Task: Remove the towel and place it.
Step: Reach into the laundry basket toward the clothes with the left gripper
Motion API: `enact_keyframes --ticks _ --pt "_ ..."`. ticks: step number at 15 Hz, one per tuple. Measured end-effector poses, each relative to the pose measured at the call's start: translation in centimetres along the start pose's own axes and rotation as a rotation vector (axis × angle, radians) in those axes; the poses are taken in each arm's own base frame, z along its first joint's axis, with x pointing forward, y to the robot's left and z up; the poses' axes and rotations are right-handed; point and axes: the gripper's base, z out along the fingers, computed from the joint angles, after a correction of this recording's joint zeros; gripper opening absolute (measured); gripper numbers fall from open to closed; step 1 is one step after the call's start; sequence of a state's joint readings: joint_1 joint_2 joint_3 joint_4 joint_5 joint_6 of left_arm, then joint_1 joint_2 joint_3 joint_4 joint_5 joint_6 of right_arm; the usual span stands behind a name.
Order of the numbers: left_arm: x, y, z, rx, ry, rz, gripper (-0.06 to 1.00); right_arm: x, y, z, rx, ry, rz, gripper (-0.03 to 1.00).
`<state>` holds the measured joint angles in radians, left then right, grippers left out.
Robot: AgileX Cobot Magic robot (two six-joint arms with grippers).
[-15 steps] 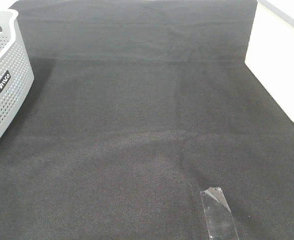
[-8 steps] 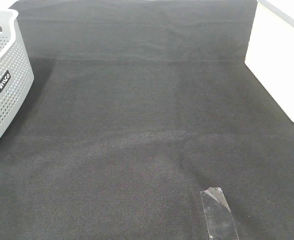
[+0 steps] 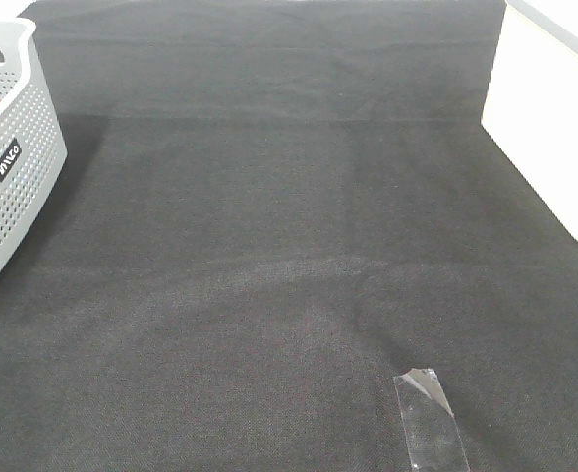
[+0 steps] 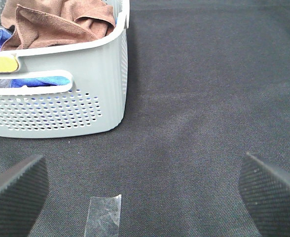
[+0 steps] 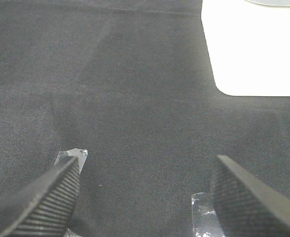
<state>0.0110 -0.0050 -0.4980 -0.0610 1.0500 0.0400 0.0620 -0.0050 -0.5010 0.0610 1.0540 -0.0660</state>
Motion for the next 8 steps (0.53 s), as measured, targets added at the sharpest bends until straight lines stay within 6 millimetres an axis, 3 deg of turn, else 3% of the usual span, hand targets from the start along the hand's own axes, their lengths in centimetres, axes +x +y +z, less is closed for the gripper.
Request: enact_keyframes --ticks 8 --pt "0.00 0.00 0.00 0.000 0.000 0.000 0.99 0.00 0.00 0.00 0.000 0.000 0.000 0.68"
